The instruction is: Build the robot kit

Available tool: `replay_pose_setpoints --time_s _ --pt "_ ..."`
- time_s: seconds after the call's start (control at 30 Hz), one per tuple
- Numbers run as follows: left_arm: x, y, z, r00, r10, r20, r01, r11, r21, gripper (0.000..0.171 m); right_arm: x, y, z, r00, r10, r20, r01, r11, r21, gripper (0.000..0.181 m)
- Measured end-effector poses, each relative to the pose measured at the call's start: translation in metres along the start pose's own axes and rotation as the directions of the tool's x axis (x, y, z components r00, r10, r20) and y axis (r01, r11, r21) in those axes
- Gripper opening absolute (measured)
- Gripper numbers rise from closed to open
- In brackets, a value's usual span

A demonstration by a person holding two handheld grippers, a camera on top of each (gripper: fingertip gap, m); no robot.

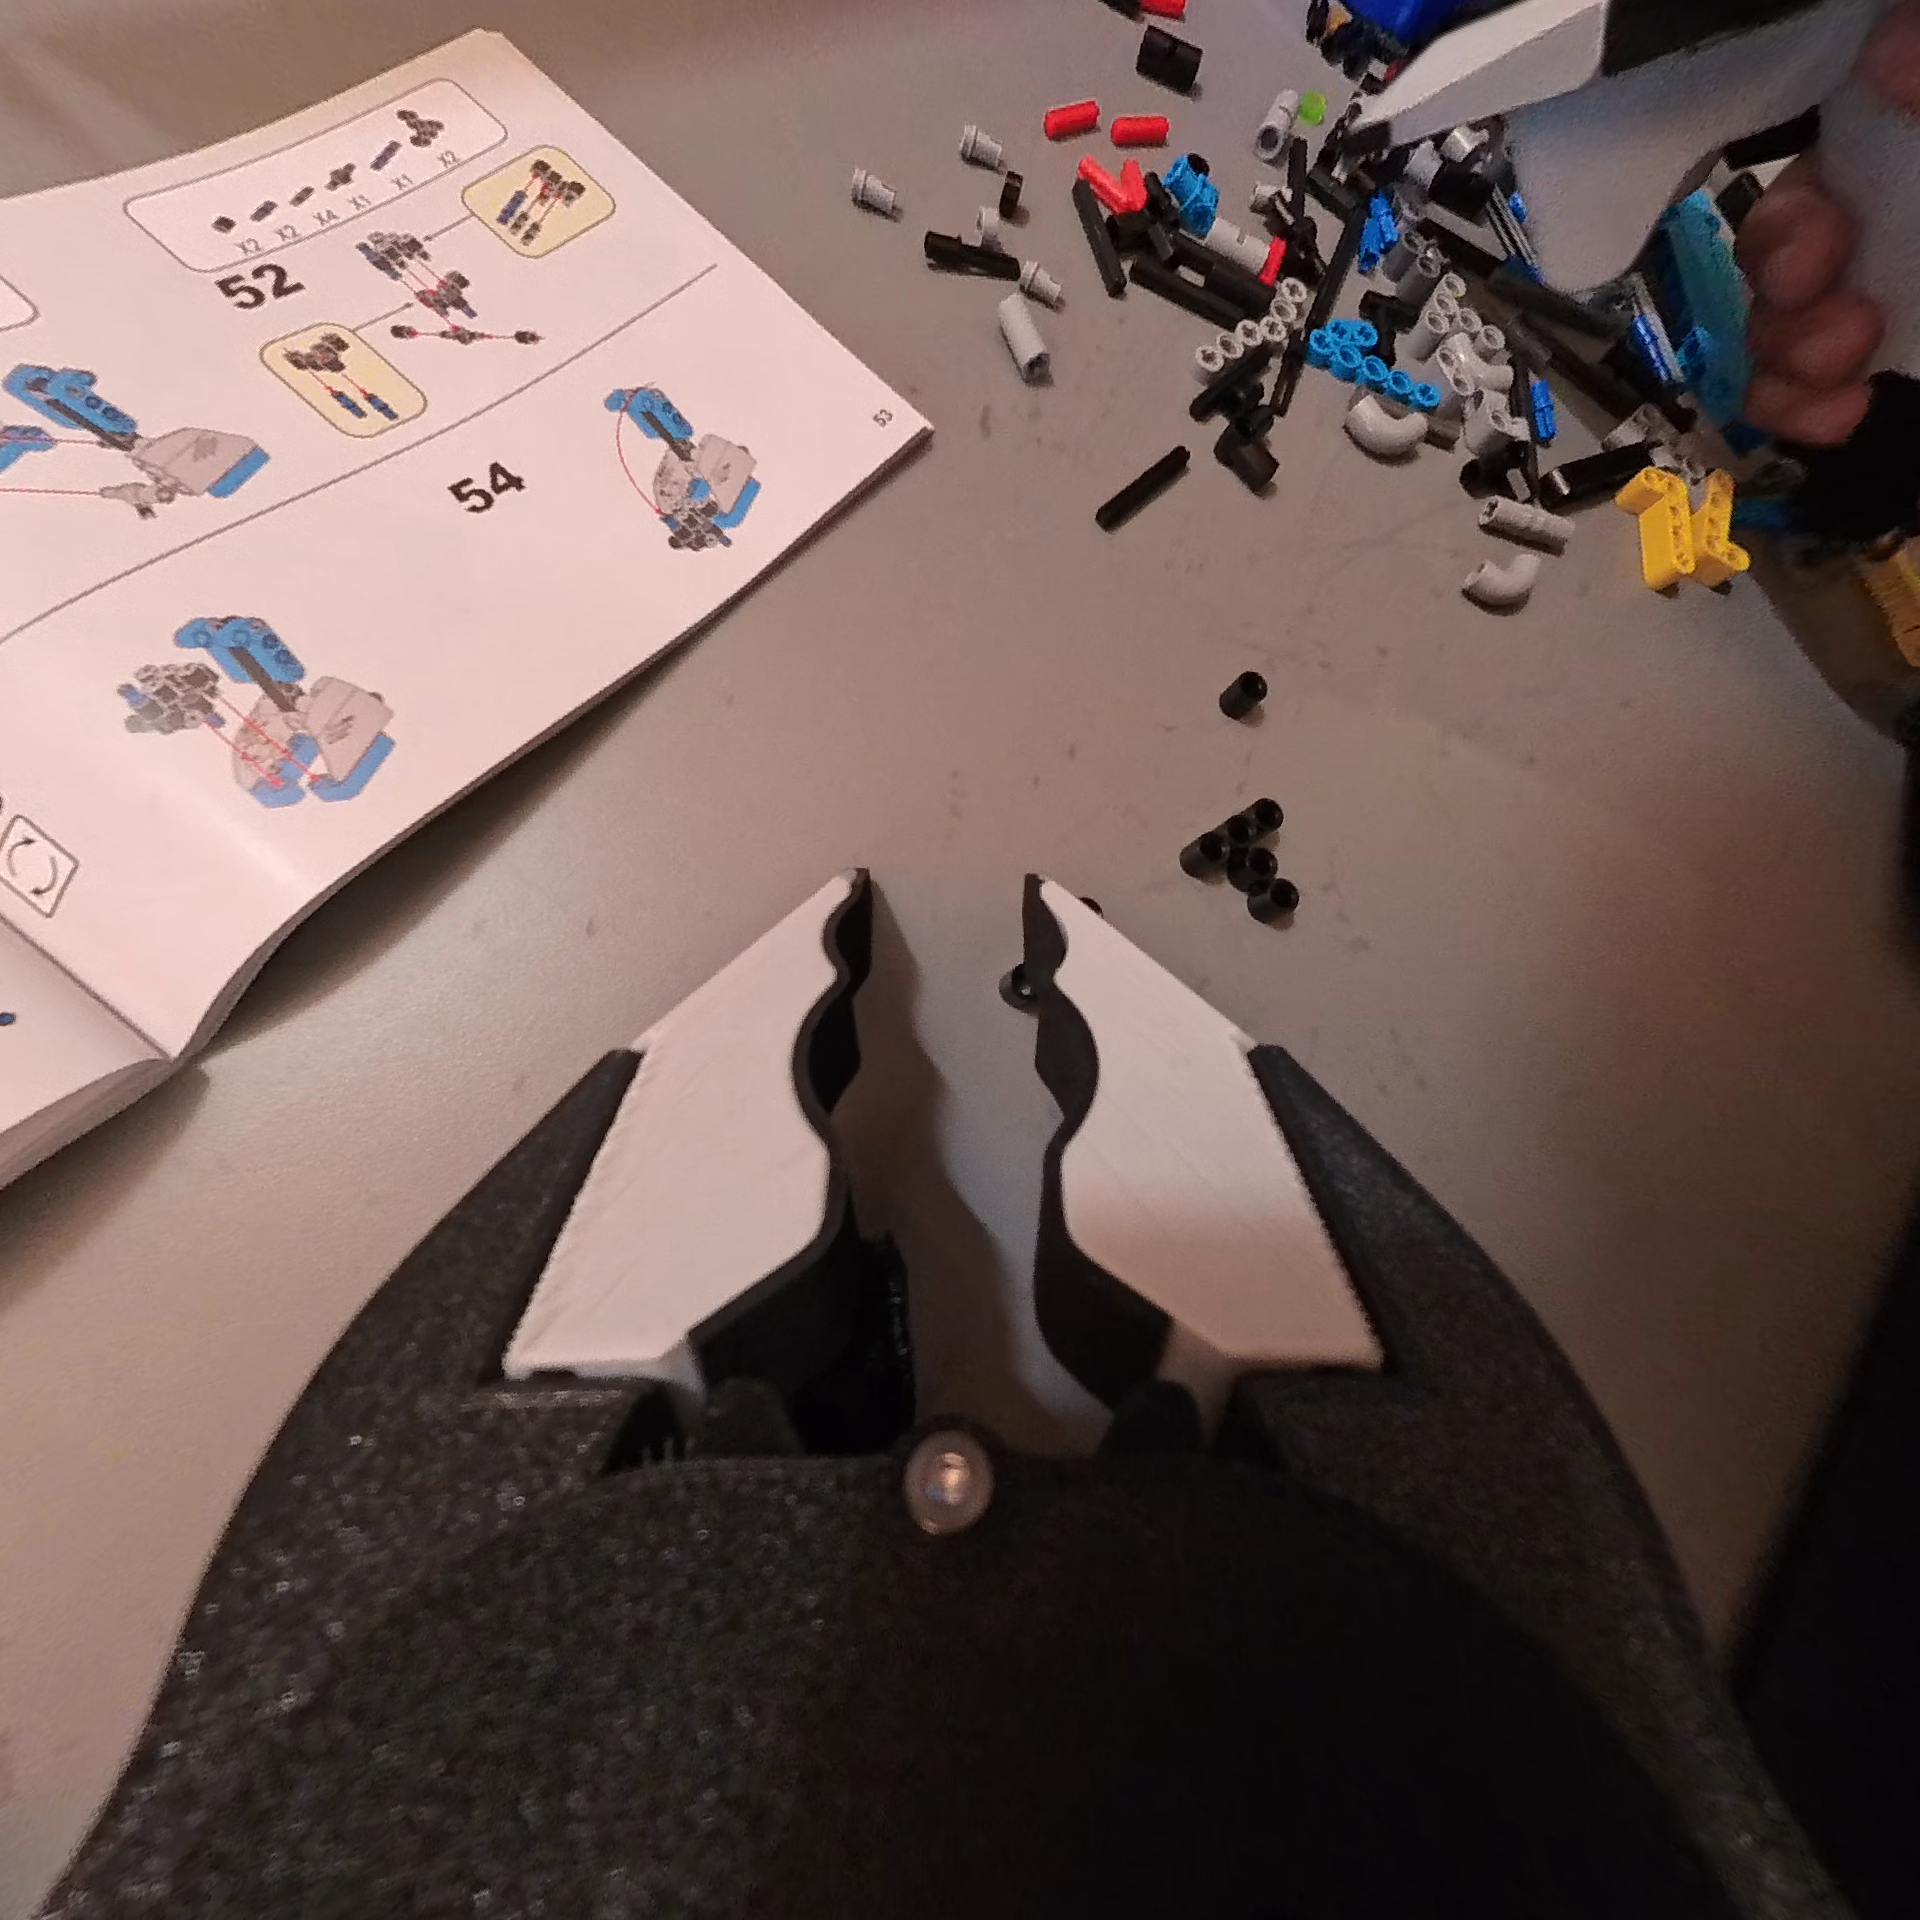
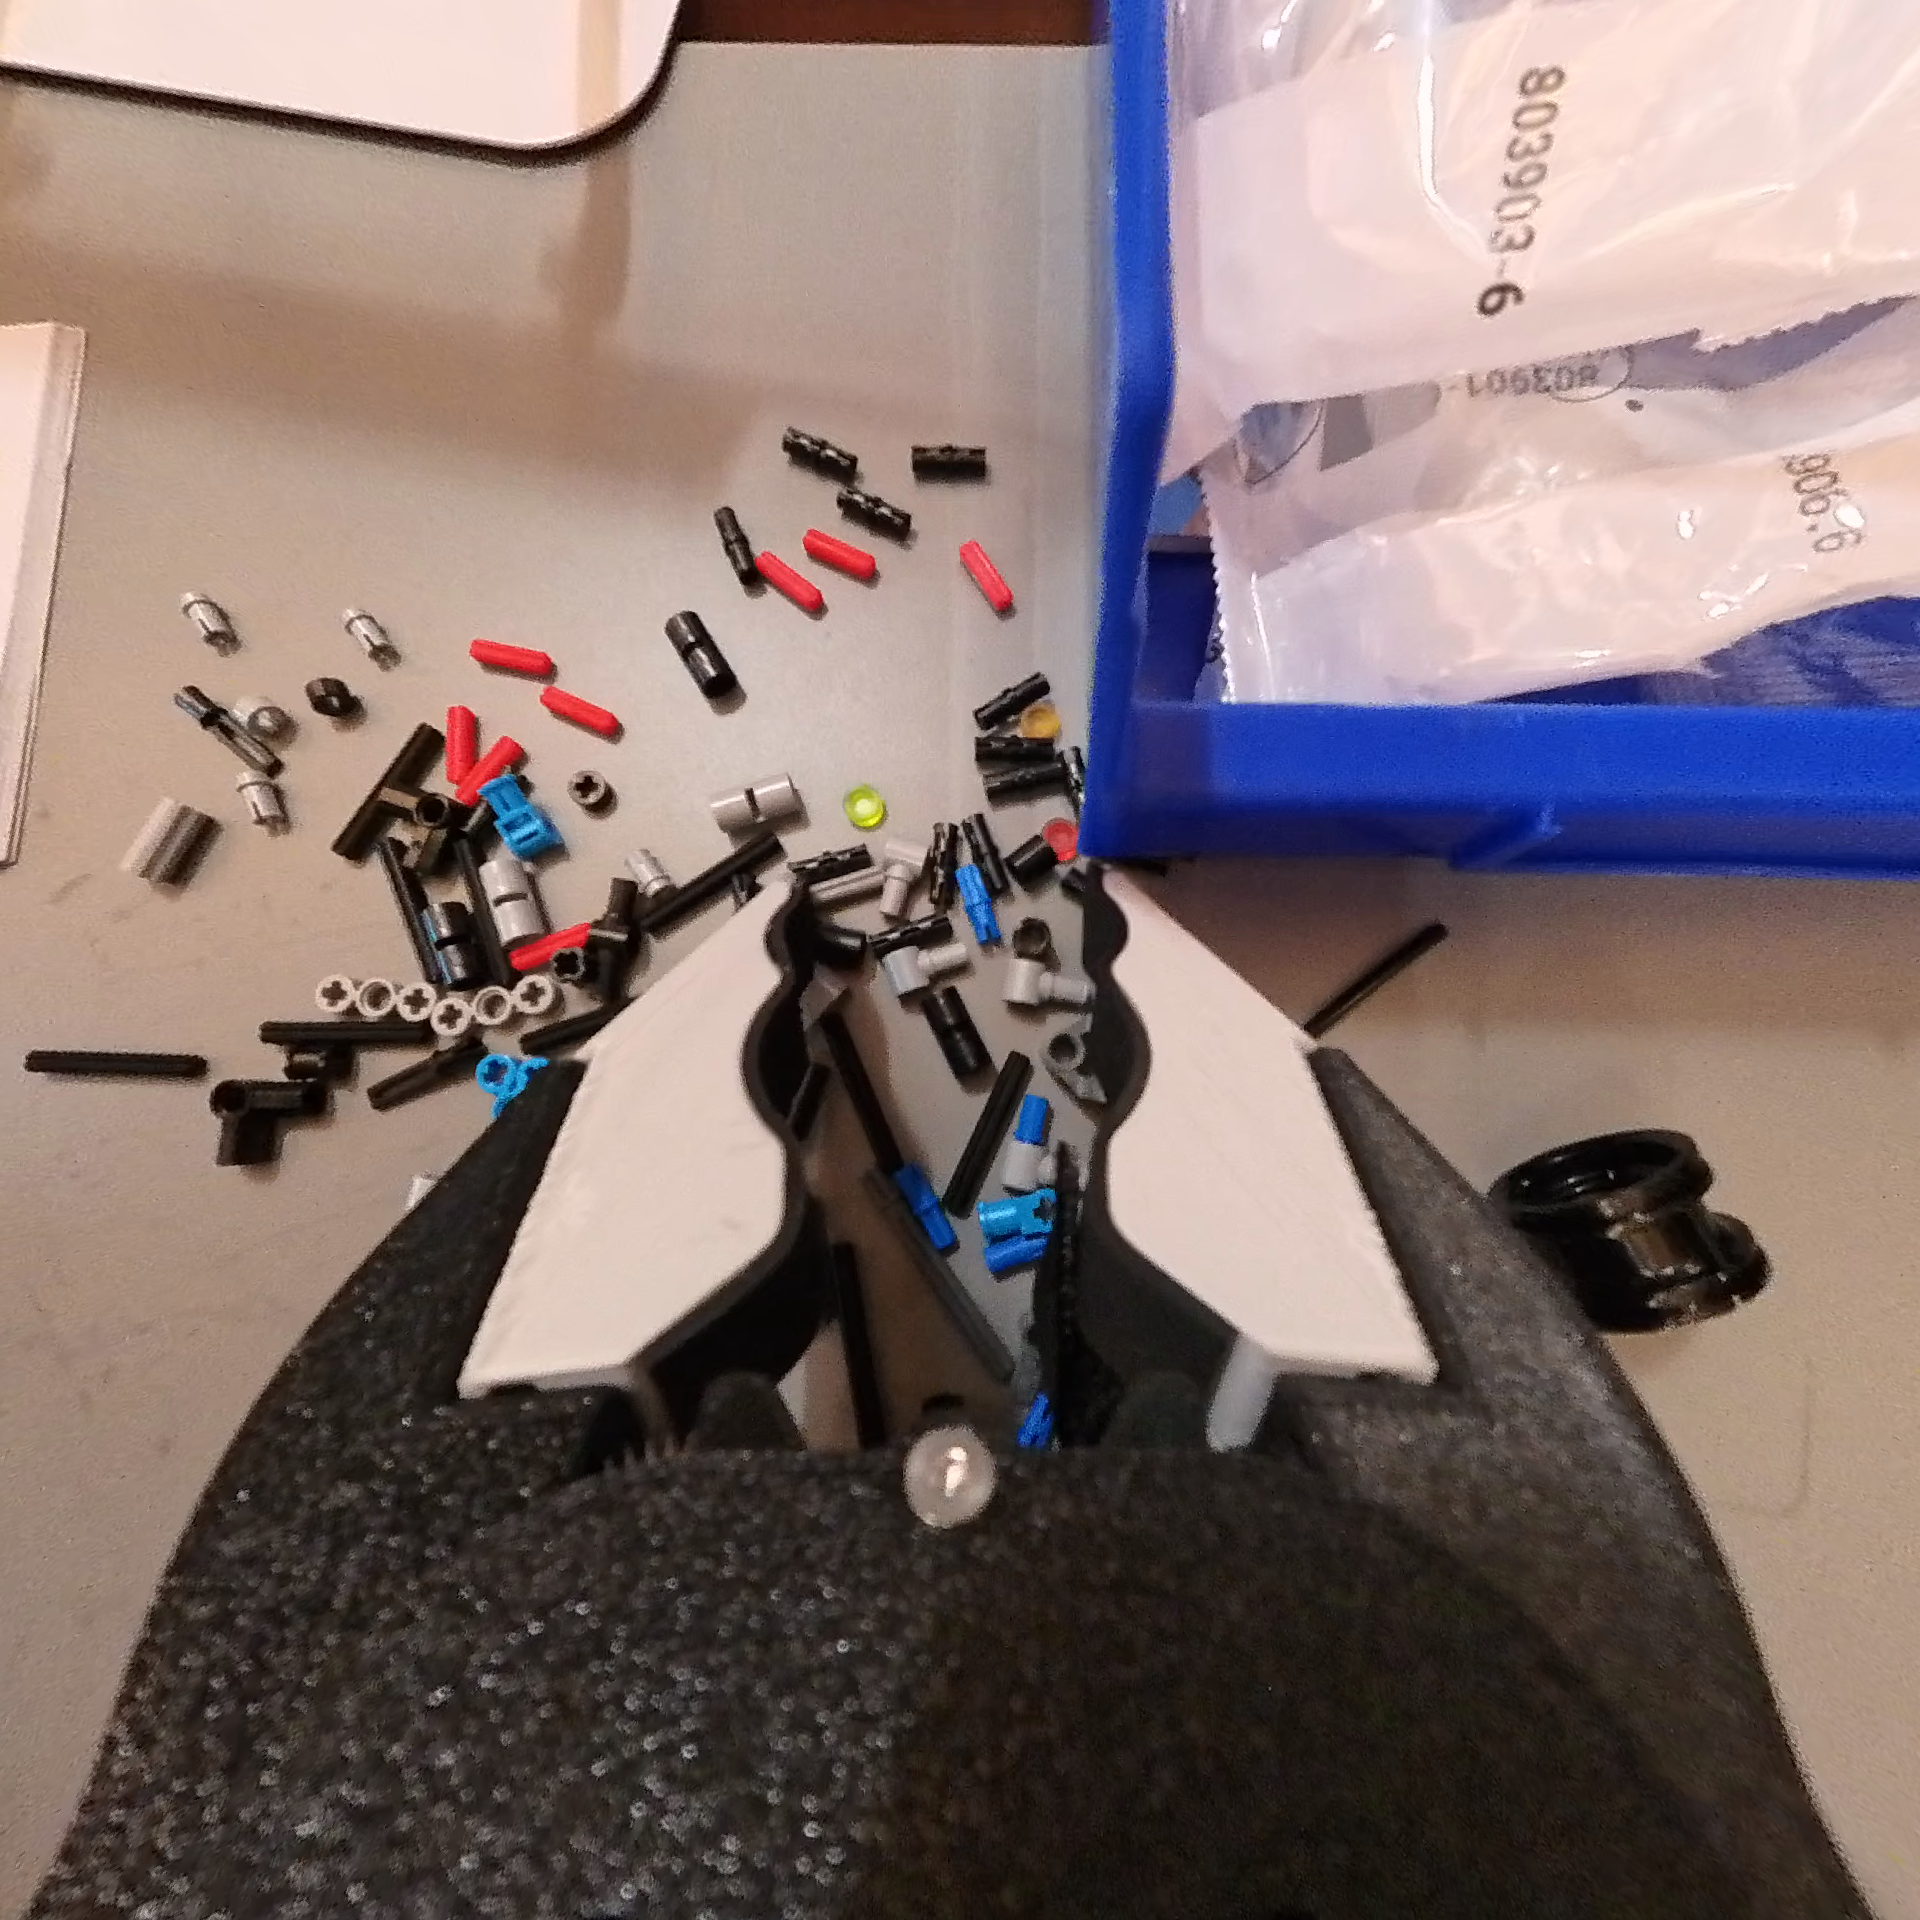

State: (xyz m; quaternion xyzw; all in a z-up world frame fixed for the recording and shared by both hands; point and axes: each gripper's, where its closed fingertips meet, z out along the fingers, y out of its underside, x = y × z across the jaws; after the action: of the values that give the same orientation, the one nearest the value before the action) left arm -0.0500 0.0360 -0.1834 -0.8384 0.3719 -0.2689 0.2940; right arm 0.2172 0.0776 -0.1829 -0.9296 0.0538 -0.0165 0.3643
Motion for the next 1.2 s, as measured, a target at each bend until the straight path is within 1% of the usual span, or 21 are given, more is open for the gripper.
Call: replay_pose_setpoints --time_s 0.03,0.1,0.13,0.2,0.23,0.27,0.33,0.4,0.47,0.5,0.53,0.7,0.77,0.83,0.97,1.03,1.1,1.17,1.2 --pt "0.0 0.0 0.0 1.0 0.0 0.0 0.0 1.0 0.0 0.029 -0.003 -0.001 0.001 1.0 0.001 0.014 -0.001 1.0 0.002 0.053" --pt "0.0 0.0 0.0 1.0 0.003 0.002 -0.003 1.0 0.0 0.029 -0.013 -0.001 0.001 0.998 -0.009 0.063 0.009 1.0 0.005 0.068" --pt "0.0 0.0 0.0 1.0 0.003 0.002 -0.003 1.0 0.0 0.029 -0.013 -0.001 0.001 0.998 -0.018 0.058 0.017 1.0 0.005 0.069" --pt "0.0 0.0 0.0 1.0 0.0 0.0 0.0 1.0 0.0 0.029 -0.013 -0.001 0.002 0.998 -0.035 0.045 0.035 0.999 0.001 0.069" --pt "0.0 0.0 0.0 1.0 -0.001 -0.001 0.001 1.0 0.0 0.029 -0.017 -0.001 0.002 0.997 -0.039 0.062 0.039 0.999 -0.001 0.067" --pt "0.0 0.0 0.0 1.0 0.0 0.0 0.0 1.0 0.0 0.029 -0.024 -0.001 0.001 0.994 -0.038 0.099 0.038 0.999 0.002 0.059" --pt "0.0 0.0 0.0 1.0 0.001 0.0 -0.001 1.0 0.0 0.029 -0.03 0.0 0.002 0.991 -0.035 0.129 0.035 0.999 0.001 0.058" --pt "0.0 0.0 0.0 1.0 0.001 0.0 -0.001 1.0 0.0 0.029 -0.029 -0.002 0.0 0.992 -0.057 0.116 0.056 0.998 0.008 0.058" --pt "0.0 0.0 0.0 1.0 -0.002 -0.002 0.002 1.0 0.0 0.029 -0.028 -0.011 -0.006 0.993 -0.081 0.092 0.076 0.995 0.06 0.058" --pt "0.0 0.0 0.0 1.0 -0.002 -0.002 0.002 1.0 0.001 0.029 -0.026 -0.015 -0.008 0.993 -0.094 0.069 0.088 0.993 0.08 0.059" --pt "0.0 0.0 0.0 1.0 -0.002 -0.003 0.002 1.0 0.001 0.029 -0.026 -0.018 -0.008 0.993 -0.104 0.05 0.099 0.991 0.091 0.065" --pt "0.0 0.0 0.0 1.0 -0.003 -0.004 0.003 1.0 -0.001 0.029 -0.028 -0.013 0.004 0.99 -0.136 -0.048 0.138 0.99 0.038 0.06" --pt "0.0 0.0 0.0 1.0 -0.003 -0.004 0.003 1.0 -0.001 0.029 -0.019 -0.009 0.009 0.985 -0.132 -0.115 0.133 0.991 -0.001 0.059" --pt "0.0 0.0 0.0 1.0 -0.004 -0.005 0.004 1.0 -0.001 0.029 -0.022 -0.011 0.009 0.991 -0.106 -0.084 0.108 0.994 0.015 0.058" --pt "0.0 0.0 0.0 1.0 -0.005 -0.005 0.005 1.0 -0.001 0.029 -0.023 -0.008 0.014 0.999 -0.026 -0.029 0.026 1.0 -0.012 0.063" --pt "0.0 0.0 0.0 1.0 -0.005 -0.006 0.005 1.0 0.0 0.029 -0.024 -0.008 0.015 1.0 0.015 0.007 -0.014 1.0 -0.012 0.06" --pt "0.0 0.0 0.0 1.0 -0.006 -0.006 0.006 1.0 0.0 0.029 -0.028 -0.009 0.015 0.999 0.012 0.045 -0.012 1.0 -0.01 0.067" --pt "0.0 0.0 0.0 1.0 -0.007 -0.007 0.007 1.0 0.001 0.029 -0.031 -0.01 0.014 0.998 0.001 0.056 -0.001 1.0 -0.002 0.061" --pt "0.0 0.0 0.0 1.0 -0.008 -0.008 0.008 1.0 0.001 0.029 -0.029 -0.01 0.015 0.999 -0.003 0.04 0.003 1.0 -0.002 0.062"
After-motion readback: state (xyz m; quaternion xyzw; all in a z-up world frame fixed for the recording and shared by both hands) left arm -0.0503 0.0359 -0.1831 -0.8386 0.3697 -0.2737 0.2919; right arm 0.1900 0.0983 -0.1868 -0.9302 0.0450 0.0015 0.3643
